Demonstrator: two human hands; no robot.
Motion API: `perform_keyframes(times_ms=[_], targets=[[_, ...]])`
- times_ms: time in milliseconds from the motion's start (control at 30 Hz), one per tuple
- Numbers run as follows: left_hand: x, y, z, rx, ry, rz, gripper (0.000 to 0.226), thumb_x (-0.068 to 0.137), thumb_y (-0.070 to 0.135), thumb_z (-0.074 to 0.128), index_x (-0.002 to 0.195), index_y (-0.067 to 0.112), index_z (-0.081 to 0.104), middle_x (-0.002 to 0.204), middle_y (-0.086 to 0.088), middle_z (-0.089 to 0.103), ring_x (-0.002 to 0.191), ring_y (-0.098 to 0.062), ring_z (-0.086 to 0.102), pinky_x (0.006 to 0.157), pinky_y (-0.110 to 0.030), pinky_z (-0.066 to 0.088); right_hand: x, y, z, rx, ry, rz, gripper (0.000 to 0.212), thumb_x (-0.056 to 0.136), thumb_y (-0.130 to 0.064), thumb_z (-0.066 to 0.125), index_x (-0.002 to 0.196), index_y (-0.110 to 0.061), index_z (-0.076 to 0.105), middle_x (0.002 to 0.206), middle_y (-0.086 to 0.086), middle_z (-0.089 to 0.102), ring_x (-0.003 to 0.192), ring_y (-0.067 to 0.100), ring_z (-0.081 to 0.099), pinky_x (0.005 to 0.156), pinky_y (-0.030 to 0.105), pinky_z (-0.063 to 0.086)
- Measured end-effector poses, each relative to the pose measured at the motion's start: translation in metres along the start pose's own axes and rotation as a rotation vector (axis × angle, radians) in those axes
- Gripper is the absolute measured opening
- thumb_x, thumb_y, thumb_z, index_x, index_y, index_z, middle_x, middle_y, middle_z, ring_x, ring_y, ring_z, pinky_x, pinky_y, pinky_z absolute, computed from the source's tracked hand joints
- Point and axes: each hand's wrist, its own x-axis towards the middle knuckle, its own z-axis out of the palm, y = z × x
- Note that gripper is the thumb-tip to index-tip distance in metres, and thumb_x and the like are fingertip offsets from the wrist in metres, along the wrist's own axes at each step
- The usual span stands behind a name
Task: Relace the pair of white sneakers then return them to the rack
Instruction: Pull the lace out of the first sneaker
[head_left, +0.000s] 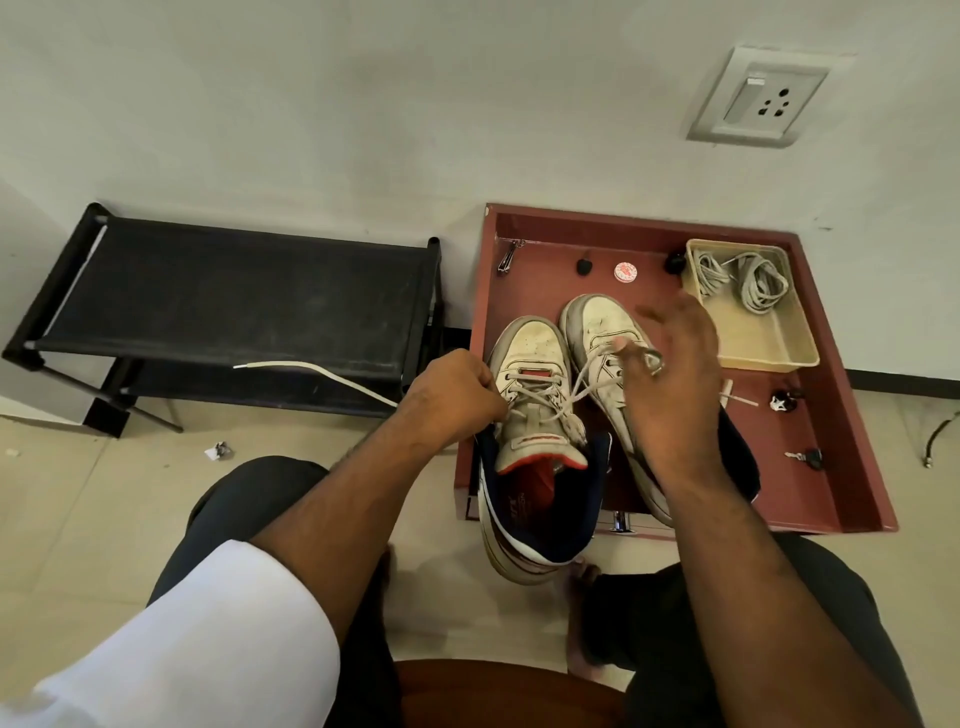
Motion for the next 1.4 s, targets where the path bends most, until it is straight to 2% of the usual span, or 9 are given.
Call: perform_keyframes(times_ms=[167, 267, 433, 600, 700, 833, 1100, 1200, 1400], targets=[[-0.001, -0.001, -0.001, 0.001, -0.006, 0.007, 0.008, 0.081, 0.019, 0.076, 0.079, 0.014, 0.070, 0.085, -0.001, 0.071, 0.078, -0.016, 0.070, 0.073, -0.042, 0.062, -0.008, -0.002, 0.021, -0.562, -0.605, -0.206, 0.028, 0.089, -0.038, 0.066, 0.116, -0.034, 0.068, 0.161, -0.003, 0.019, 0.150, 0.026, 0.003, 0.121, 0.051, 0.001], [-0.002, -0.002, -0.002, 0.002, -0.001, 0.014, 0.008, 0.081, 0.019, 0.076, 0.077, 0.014, 0.070, 0.083, -0.002, 0.072, 0.077, -0.017, 0.070, 0.071, -0.043, 0.062, -0.007, -0.002, 0.027, -0.708, -0.659, -0.200, 0.016, 0.089, -0.044, 0.063, 0.100, -0.036, 0.071, 0.162, -0.006, 0.017, 0.150, 0.028, 0.002, 0.119, 0.054, -0.001], [-0.002, -0.001, -0.001, -0.004, -0.005, 0.013, 0.010, 0.082, 0.019, 0.075, 0.075, 0.014, 0.069, 0.083, -0.002, 0.072, 0.078, -0.017, 0.070, 0.072, -0.043, 0.062, -0.005, 0.006, 0.022, -0.270, -0.503, -0.058, 0.014, 0.092, -0.027, 0.062, 0.081, -0.034, 0.060, 0.159, -0.006, 0.027, 0.149, 0.021, 0.014, 0.120, 0.052, 0.008], [-0.001, -0.001, 0.001, -0.005, -0.001, 0.008, 0.009, 0.081, 0.017, 0.074, 0.074, 0.014, 0.070, 0.079, -0.003, 0.072, 0.077, -0.018, 0.070, 0.073, -0.045, 0.062, -0.001, -0.009, 0.007, 0.541, 0.147, 0.208, 0.016, 0.101, -0.023, 0.047, 0.096, -0.036, 0.056, 0.145, -0.009, 0.045, 0.129, 0.000, 0.045, 0.107, 0.028, 0.041], [-0.002, -0.001, 0.001, -0.014, 0.005, 0.015, 0.007, 0.082, 0.017, 0.072, 0.076, 0.013, 0.070, 0.079, -0.003, 0.072, 0.076, -0.019, 0.070, 0.072, -0.046, 0.061, 0.004, -0.003, 0.001, 0.321, 0.289, 0.013, 0.007, 0.100, -0.017, 0.050, 0.103, -0.012, 0.054, 0.119, -0.020, 0.050, 0.122, 0.001, 0.049, 0.102, 0.030, 0.046], [-0.002, -0.001, 0.005, -0.031, -0.001, 0.022, 0.007, 0.084, 0.017, 0.069, 0.087, 0.023, 0.069, 0.092, 0.003, 0.068, 0.085, -0.015, 0.067, 0.079, -0.042, 0.060, -0.006, 0.008, 0.010, -0.086, 0.068, -0.112, 0.029, 0.088, -0.008, 0.065, 0.117, -0.007, 0.058, 0.127, 0.007, 0.051, 0.126, 0.023, 0.045, 0.107, 0.032, 0.040], [-0.002, 0.010, 0.000, -0.045, -0.191, 0.224, 0.038, 0.089, 0.005, 0.060, 0.123, 0.024, 0.063, 0.105, -0.002, 0.065, 0.086, -0.007, 0.062, 0.072, -0.023, 0.055, -0.012, -0.001, 0.024, -0.426, -0.530, 0.092, 0.014, 0.085, -0.024, 0.066, 0.098, -0.022, 0.067, 0.093, -0.001, 0.066, 0.088, 0.019, 0.061, 0.078, 0.034, 0.052], [0.003, 0.019, 0.004, -0.039, -0.284, 0.221, 0.044, 0.090, 0.002, 0.055, 0.128, 0.023, 0.061, 0.107, -0.003, 0.067, 0.085, -0.012, 0.064, 0.073, -0.025, 0.054, -0.010, -0.005, 0.021, -0.481, -0.591, 0.150, 0.025, 0.087, -0.025, 0.066, 0.112, -0.020, 0.066, 0.100, 0.001, 0.070, 0.094, 0.023, 0.064, 0.084, 0.034, 0.052], [0.026, 0.007, 0.015, 0.110, -0.057, 0.224, 0.018, 0.090, 0.019, 0.068, 0.107, 0.020, 0.074, 0.108, 0.003, 0.069, 0.097, -0.009, 0.062, 0.090, -0.031, 0.053, -0.005, 0.001, 0.021, -0.450, -0.647, 0.169, 0.030, 0.092, -0.014, 0.056, 0.119, -0.018, 0.069, 0.114, 0.007, 0.070, 0.103, 0.025, 0.064, 0.093, 0.034, 0.051]])
